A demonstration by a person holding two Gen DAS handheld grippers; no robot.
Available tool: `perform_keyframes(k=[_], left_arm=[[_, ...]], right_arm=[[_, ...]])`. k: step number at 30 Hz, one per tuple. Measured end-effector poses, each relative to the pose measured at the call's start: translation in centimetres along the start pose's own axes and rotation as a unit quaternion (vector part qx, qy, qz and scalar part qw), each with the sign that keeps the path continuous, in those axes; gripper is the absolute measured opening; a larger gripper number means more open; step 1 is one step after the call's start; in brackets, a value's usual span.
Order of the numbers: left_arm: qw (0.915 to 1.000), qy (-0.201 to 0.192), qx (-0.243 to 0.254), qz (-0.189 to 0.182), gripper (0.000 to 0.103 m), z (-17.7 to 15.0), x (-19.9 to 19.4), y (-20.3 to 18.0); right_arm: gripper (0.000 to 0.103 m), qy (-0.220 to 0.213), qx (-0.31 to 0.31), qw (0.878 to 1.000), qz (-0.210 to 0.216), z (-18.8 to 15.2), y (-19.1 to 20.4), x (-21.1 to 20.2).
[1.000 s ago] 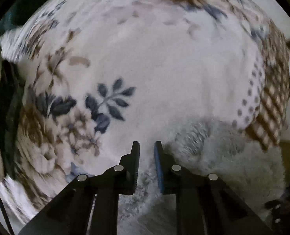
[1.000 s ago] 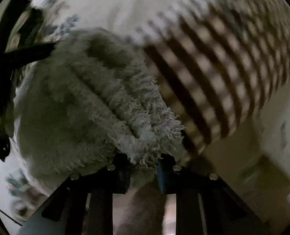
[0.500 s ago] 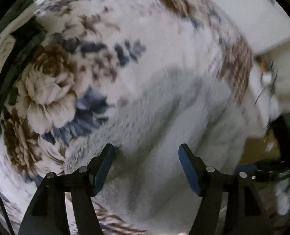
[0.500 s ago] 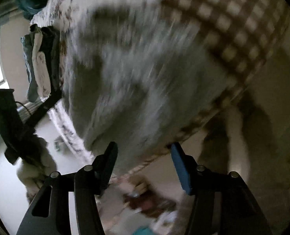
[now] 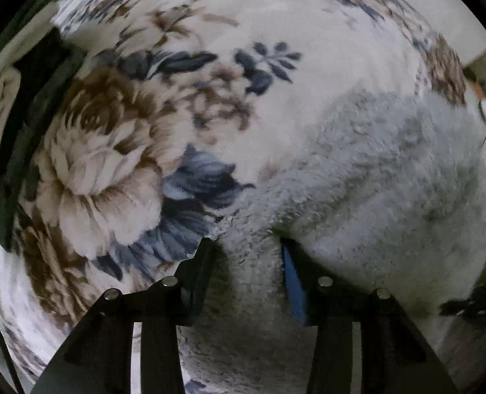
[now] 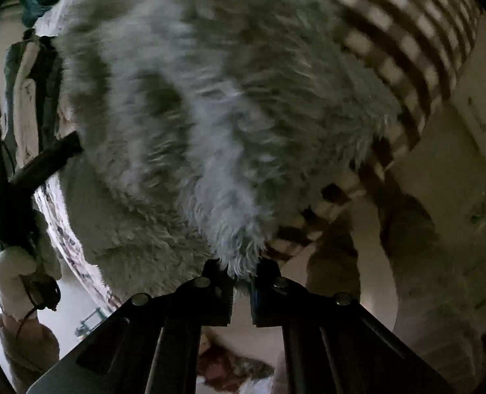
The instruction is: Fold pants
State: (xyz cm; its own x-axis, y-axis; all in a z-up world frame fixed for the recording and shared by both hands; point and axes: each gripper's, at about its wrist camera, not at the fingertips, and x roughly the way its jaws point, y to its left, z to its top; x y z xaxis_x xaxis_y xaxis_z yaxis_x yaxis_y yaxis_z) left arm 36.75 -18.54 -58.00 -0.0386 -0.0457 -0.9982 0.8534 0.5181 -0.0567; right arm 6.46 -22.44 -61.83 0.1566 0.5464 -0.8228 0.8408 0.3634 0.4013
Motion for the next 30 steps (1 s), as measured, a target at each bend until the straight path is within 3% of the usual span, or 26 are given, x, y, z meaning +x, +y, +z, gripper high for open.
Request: perform_keyframes(k=[2, 5, 6, 7, 10, 11, 12, 14, 16, 18, 19, 21, 22, 24, 26, 27, 28, 30], left_arm=[[0.9989, -0.01, -0.033, -0.033, 0.04, -0.4, -1.1, 0.3], [0.9861, -0.062, -0.118, -0.098, 0.05, -2.8, -4.7, 1.6], [0.9753, -0.088, -0.163, -0.121, 0.062, -4.5, -6.1, 2.2], [0.9606, -0.118, -0.211, -0.138, 0.073, -6.9, -7.5, 2.6], [0.9229, -0.169, -0.316, -0.141, 0.076, -13.8, -9.4, 2.5], [0.9089, -0.169, -0.355, -0.139, 0.076, -16.4, -9.2, 1.9], [0.8983, -0.166, -0.381, -0.143, 0.076, -17.4, -8.9, 1.3], [0.8801, -0.162, -0.422, -0.146, 0.076, -19.8, -7.6, -0.3], [0.8675, -0.154, -0.445, -0.161, 0.076, -20.9, -5.6, -1.7], [0.8564, -0.156, -0.463, -0.167, 0.076, -21.6, -4.0, -2.6], [0.8506, -0.16, -0.47, -0.173, 0.076, -21.7, -3.4, -3.0], [0.8402, -0.174, -0.481, -0.181, 0.076, -21.5, -2.5, -3.5], [0.8328, -0.184, -0.488, -0.187, 0.076, -21.6, -2.3, -3.6], [0.8269, -0.196, -0.495, -0.181, 0.076, -21.6, -2.2, -3.8], [0.8201, -0.211, -0.5, -0.181, 0.076, -21.7, -2.0, -3.9], [0.8173, -0.218, -0.501, -0.183, 0.07, -21.9, -1.9, -4.0], [0.8166, -0.221, -0.5, -0.185, 0.057, -22.1, -1.8, -4.1], [0.8188, -0.229, -0.494, -0.182, 0.041, -23.1, -2.1, -4.4]], right_arm=[[0.014, 0.041, -0.01, 0.999, 0.022, 0.7, 1.2, 0.7], [0.045, 0.056, -0.061, 0.996, 0.026, 0.7, 3.5, -1.4], [0.07, 0.056, -0.083, 0.995, 0.018, 0.6, 4.2, -2.5], [0.08, 0.053, -0.12, 0.991, -0.004, 0.4, 5.4, -4.0], [0.08, 0.038, -0.243, 0.967, -0.074, 0.2, 10.0, -7.0], [0.08, 0.036, -0.291, 0.951, -0.103, 0.1, 12.1, -7.4], [0.08, 0.034, -0.357, 0.925, -0.129, 0.0, 15.0, -7.6], [0.08, 0.031, -0.448, 0.879, -0.16, 0.7, 20.3, -6.7], [0.08, 0.035, -0.515, 0.838, -0.179, 1.8, 24.9, -5.2], [0.08, 0.052, -0.585, 0.781, -0.213, 1.4, 29.6, -2.3], [0.08, 0.065, -0.619, 0.747, -0.234, 1.4, 31.5, -0.6], [0.08, 0.088, -0.667, 0.693, -0.258, -0.4, 34.0, 3.2], [0.08, 0.101, -0.692, 0.659, -0.276, -1.1, 35.2, 5.4], [0.078, 0.128, -0.713, 0.612, -0.319, -0.8, 37.0, 10.6], [0.061, 0.169, -0.708, 0.589, -0.351, -1.1, 36.0, 13.7], [0.047, 0.185, -0.7, 0.588, -0.36, -0.9, 35.5, 14.5], [0.038, 0.192, -0.693, 0.591, -0.366, -0.7, 35.6, 15.3], [0.028, 0.182, -0.684, 0.595, -0.38, -0.5, 36.1, 15.8]])
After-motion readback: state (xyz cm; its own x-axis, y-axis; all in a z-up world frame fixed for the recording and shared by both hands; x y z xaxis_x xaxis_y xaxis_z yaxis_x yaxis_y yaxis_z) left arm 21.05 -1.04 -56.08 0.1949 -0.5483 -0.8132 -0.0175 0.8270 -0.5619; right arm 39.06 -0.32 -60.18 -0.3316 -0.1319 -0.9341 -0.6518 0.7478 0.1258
